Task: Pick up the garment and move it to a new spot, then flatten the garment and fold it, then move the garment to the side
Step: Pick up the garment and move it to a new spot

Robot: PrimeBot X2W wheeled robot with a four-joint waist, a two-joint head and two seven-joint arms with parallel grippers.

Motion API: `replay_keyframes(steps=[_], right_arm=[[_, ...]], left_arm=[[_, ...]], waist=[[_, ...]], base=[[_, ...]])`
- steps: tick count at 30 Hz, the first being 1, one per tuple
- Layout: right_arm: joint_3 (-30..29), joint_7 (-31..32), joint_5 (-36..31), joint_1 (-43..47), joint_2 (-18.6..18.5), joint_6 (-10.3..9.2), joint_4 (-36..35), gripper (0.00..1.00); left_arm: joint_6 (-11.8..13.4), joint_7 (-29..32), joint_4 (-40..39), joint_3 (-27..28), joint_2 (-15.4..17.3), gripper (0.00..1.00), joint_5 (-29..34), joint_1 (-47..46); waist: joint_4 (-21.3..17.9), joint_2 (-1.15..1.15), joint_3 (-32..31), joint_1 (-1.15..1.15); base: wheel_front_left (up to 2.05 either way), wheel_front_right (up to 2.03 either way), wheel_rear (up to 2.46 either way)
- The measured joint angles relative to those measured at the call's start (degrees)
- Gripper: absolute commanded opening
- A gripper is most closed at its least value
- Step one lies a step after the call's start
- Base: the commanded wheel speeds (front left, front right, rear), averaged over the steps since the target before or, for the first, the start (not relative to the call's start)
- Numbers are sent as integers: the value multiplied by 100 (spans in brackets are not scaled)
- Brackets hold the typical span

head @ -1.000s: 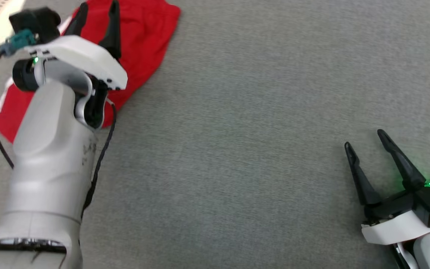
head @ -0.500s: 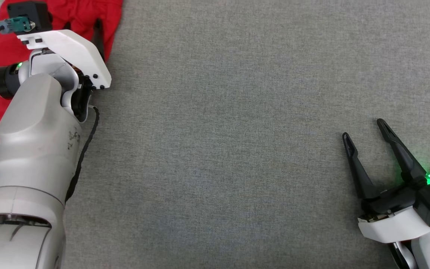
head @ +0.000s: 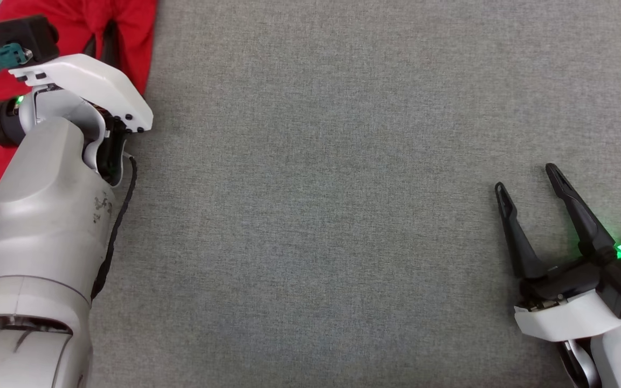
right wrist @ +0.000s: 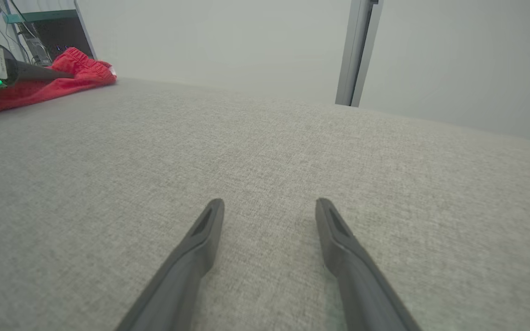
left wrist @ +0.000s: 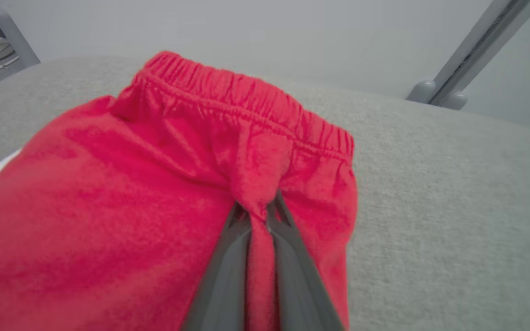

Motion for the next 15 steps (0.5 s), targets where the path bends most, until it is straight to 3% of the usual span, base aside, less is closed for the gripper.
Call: replay_keyframes(steps=[6, 10, 15], right_arm=[[-40, 33, 52, -264, 226, -2, 189, 100], [-40, 33, 120, -461, 492, -2, 245, 100], [-94, 33, 177, -452, 764, -2, 338, 100]], left_arm=[[-101, -421, -625, -116, 37, 0, -175, 159], [-119, -445, -1617, -666, 57, 0, -499, 613], [-118, -453, -2917, -1217, 381, 0, -969, 1207]], waist=[[-67, 0, -263, 0], [-195, 0, -538, 0], [-435, 0, -974, 0]], base=[[0, 0, 0], [0, 0, 0], [0, 0, 0]])
